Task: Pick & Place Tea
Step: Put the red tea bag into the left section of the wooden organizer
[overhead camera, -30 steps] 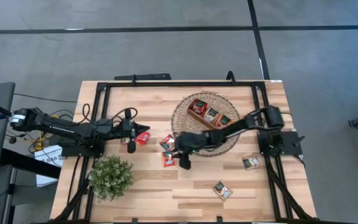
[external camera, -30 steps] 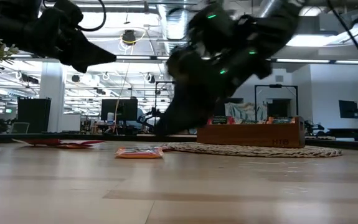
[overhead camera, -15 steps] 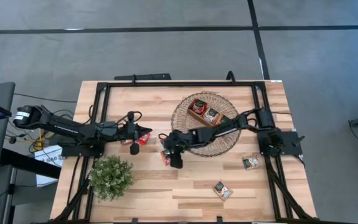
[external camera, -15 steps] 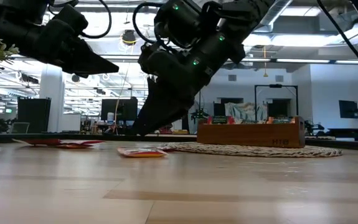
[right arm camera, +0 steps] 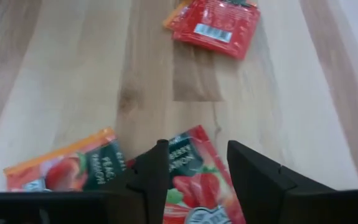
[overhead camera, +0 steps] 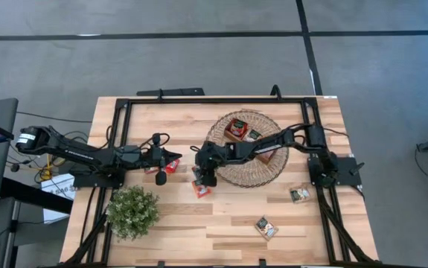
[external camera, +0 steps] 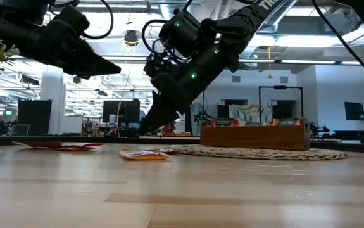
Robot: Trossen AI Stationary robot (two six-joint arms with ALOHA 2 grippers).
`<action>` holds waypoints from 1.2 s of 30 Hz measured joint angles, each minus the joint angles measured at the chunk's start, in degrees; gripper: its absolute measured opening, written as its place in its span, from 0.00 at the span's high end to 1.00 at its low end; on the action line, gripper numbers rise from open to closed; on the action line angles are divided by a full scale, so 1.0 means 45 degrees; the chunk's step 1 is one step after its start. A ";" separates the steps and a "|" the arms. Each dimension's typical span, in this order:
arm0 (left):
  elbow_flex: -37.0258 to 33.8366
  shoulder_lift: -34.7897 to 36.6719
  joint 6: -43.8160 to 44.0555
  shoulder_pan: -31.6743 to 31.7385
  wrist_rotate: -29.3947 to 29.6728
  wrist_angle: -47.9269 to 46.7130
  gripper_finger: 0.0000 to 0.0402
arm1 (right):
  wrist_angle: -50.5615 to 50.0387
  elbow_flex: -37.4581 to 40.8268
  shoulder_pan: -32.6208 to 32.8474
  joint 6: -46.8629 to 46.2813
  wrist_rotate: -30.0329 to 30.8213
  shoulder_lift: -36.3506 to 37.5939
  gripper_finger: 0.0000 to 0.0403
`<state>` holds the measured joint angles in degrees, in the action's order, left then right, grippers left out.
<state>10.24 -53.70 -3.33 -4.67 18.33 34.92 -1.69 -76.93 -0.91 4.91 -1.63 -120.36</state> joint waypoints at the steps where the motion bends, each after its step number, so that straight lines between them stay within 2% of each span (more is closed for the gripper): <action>1: 0.0000 0.0001 0.0000 0.0000 0.0000 0.0000 1.00 | 0.0000 0.0000 -0.0004 0.0097 0.0001 0.0000 0.60; 5: 0.0000 0.0001 0.0000 0.0000 -0.0003 0.0000 1.00 | -0.0016 0.0000 -0.0071 0.0252 -0.0018 0.0000 0.52; 8: 0.0000 0.0000 0.0005 0.0000 -0.0005 0.0000 1.00 | 0.0410 -0.0063 -0.0190 0.0252 -0.0601 -0.0496 0.48; 10: 0.0000 0.0001 0.0005 0.0000 -0.0008 0.0005 1.00 | 0.0102 0.0053 -0.0277 0.0280 -0.1078 -0.0762 0.47; 13: 0.0000 0.0001 0.0005 0.0000 -0.0019 0.0000 1.00 | 0.0306 -0.0198 -0.0296 0.0639 -0.0973 -0.1108 0.48; 17: 0.0000 -0.0001 0.0013 0.0003 -0.0055 -0.0002 1.00 | 0.0162 -0.0440 -0.0253 0.1116 -0.0986 -0.1307 0.59; 24: 0.0000 0.0001 0.0087 0.0001 -0.0107 -0.0005 1.00 | -0.0741 -0.0826 -0.0238 0.1403 -0.0854 -0.1214 0.96; 29: 0.0000 -0.0003 0.0087 0.0005 -0.0107 -0.0039 1.00 | -0.1118 -0.0709 -0.0030 0.1275 0.0869 -0.0471 0.98; 33: 0.0005 0.0001 0.0087 -0.0014 -0.0093 -0.0107 1.00 | 0.0133 -0.0053 0.0159 0.0567 0.2380 0.0858 0.99; 36: 0.0005 -0.0003 0.0255 -0.0049 -0.0102 -0.0107 1.00 | 0.1570 0.1254 0.0373 -0.0158 0.3627 0.1816 1.00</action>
<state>10.26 -53.71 -2.19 -4.89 17.87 34.44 5.38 -71.28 0.77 4.20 14.69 -112.18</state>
